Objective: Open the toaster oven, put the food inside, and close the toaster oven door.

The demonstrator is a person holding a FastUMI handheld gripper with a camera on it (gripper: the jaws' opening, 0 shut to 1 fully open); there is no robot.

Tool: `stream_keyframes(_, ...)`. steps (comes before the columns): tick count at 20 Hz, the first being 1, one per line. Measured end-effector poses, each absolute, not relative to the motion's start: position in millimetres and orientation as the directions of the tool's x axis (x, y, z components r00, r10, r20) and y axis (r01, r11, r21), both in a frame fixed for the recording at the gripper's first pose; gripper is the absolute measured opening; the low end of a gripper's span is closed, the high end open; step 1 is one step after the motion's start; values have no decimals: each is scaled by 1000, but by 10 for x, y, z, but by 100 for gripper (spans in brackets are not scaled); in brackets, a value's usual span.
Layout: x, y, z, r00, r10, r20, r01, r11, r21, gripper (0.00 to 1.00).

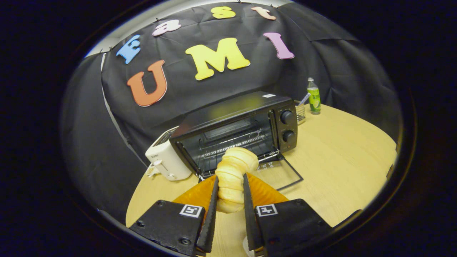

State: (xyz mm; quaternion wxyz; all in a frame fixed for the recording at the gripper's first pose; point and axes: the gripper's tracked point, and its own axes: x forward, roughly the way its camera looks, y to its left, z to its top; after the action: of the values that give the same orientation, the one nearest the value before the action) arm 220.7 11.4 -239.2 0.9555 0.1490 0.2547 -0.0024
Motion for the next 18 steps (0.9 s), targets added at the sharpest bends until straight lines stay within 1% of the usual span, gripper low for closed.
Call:
stream_keyframes(3,2577,153,-2564,872,69,-485,90,950,298,42)
stream_keyframes(8,3161,48,-2925,850,42,-525,174,918,356,42)
stream_keyframes(14,3729,-33,-3108,842,-2,-540,253,885,391,42)
stream_keyframes(18,3882,49,-3058,868,-11,-497,222,903,368,42)
